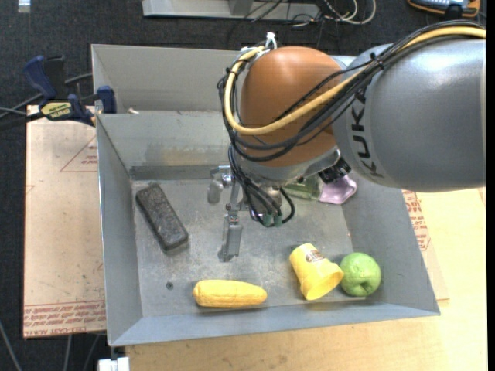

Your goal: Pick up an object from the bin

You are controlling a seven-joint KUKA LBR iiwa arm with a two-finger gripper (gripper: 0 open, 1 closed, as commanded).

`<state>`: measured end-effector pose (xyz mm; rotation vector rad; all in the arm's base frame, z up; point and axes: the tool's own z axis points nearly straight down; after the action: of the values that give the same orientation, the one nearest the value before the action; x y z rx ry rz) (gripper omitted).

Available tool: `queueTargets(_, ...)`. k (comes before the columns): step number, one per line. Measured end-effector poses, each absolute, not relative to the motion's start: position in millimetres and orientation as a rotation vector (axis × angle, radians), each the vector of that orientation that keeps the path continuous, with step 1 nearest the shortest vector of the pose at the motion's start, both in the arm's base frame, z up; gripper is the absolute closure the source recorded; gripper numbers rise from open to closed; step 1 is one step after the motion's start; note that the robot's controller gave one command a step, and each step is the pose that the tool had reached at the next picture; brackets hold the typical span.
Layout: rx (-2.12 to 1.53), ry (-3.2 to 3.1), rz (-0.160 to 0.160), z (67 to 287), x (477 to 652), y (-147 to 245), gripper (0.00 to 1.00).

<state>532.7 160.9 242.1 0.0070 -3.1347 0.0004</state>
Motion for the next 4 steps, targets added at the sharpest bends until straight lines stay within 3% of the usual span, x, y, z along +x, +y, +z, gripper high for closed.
queueTargets(1, 0.002, -3.142, -0.002, 247, 534.4, 160, 0.00)
queueTargets(2, 0.108, -3.145, -0.004, 210, 527.7, 159, 0.00)
queueTargets(3, 0.307, -3.132, -0.004, 151, 539.4, 154, 0.00)
queueTargets(4, 0.290, -3.131, -0.004, 108, 518.0, 146, 0.00)
